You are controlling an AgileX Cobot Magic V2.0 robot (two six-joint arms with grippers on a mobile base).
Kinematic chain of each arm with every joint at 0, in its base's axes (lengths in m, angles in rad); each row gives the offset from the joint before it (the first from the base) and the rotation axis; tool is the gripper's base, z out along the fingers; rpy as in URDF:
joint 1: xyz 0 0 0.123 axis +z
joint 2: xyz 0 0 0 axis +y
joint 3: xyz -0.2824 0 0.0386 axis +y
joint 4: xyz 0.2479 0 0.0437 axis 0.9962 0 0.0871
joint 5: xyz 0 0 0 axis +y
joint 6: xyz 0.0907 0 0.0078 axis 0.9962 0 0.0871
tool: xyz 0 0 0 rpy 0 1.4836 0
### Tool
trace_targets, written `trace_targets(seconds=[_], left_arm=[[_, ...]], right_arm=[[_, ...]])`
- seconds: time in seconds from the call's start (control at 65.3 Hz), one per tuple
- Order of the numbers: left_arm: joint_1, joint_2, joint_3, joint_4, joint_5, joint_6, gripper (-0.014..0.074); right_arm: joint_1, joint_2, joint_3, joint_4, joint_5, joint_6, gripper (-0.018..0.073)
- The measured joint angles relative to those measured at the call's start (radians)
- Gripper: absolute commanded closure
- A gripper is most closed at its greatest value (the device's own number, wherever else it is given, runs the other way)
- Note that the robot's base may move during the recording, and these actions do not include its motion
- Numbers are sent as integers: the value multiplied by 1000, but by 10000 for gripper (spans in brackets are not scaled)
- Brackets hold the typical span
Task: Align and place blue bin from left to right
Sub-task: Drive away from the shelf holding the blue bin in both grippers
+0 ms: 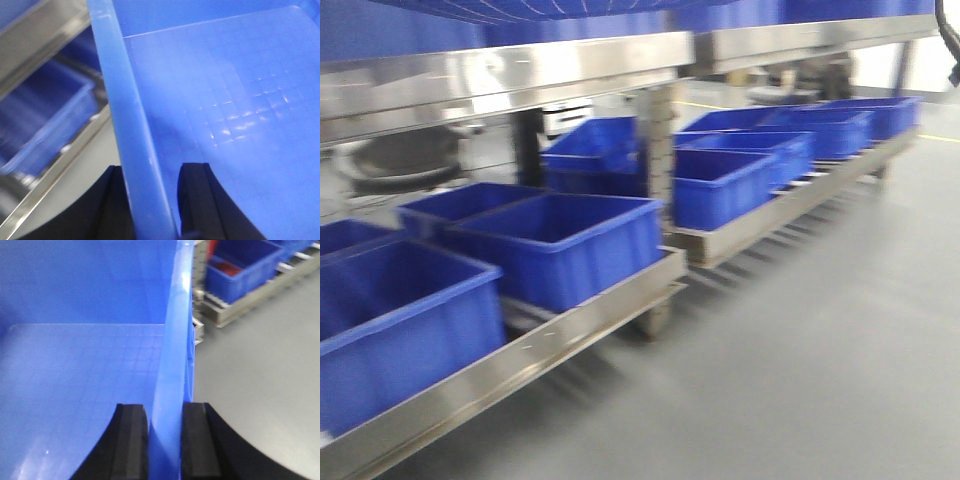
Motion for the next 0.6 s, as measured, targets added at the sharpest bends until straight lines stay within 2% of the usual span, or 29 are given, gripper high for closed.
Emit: trace_targets(seconds=[0.597], left_arm=[[0, 2, 0, -2, -5, 0, 707]], right_arm=[[-2, 0, 0, 0, -2, 0, 711]])
